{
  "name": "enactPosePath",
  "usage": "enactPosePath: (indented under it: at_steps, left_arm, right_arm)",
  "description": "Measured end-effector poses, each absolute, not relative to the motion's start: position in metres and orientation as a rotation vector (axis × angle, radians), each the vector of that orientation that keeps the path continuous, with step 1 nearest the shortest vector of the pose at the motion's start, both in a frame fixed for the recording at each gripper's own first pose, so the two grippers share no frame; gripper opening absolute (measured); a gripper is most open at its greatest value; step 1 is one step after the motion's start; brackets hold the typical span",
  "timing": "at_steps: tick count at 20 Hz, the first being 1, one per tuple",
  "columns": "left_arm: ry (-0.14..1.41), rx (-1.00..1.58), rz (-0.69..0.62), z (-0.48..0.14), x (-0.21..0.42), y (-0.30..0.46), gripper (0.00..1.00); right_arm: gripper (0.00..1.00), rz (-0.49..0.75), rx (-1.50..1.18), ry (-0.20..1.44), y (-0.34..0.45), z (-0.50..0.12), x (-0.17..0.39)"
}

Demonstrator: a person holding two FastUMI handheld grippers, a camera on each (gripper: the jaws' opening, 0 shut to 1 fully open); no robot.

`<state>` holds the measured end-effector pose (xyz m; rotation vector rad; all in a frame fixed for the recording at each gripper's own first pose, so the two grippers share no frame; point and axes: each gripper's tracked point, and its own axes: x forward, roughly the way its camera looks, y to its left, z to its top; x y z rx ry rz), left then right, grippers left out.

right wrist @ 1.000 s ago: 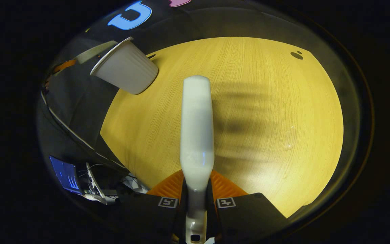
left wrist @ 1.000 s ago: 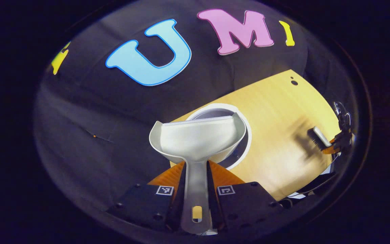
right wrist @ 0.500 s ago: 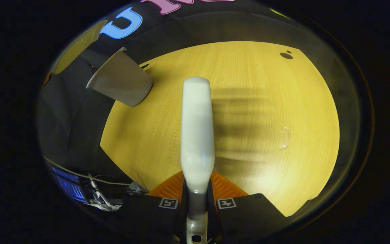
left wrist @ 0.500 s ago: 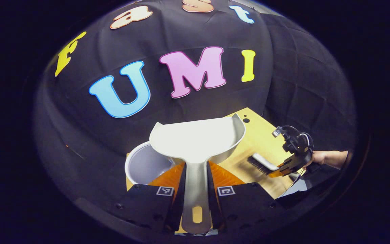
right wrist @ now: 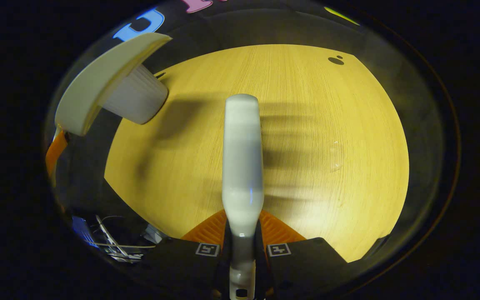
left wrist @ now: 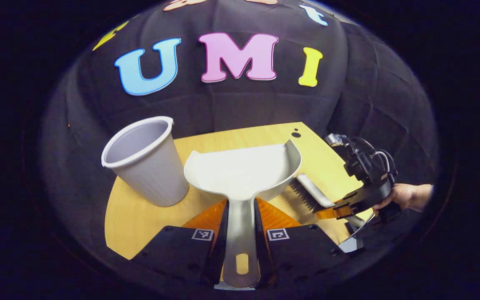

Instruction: Pick up the small broom and dustpan from the desktop, sweep the trash into the dustpan with the broom, and then empty the trash into the garbage bin.

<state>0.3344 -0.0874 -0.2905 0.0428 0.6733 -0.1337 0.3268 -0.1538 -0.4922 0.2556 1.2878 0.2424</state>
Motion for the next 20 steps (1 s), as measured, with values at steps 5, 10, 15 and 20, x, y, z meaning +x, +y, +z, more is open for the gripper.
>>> enactPosePath:
  at_steps: [5,10,15,20]
  left_arm:
    - [0.716,0.095,-0.065,-0.374,0.338,-0.076,0.32]
    - [0.751,0.053,-0.061,-0.411,0.345,-0.079,0.31]
    - [0.802,0.039,0.001,-0.432,0.339,-0.073,0.32]
    - [0.910,0.063,0.002,-0.445,0.335,-0.074,0.31]
  right_arm:
    - [0.28,0.225,0.246,1.319,-0.147,-0.502,0.326]
    - [0.28,0.213,0.195,1.366,-0.141,-0.514,0.324]
    - [0.28,0.171,0.227,1.387,-0.132,-0.518,0.324]
    - [0.24,0.118,0.284,1.424,-0.119,-0.520,0.328]
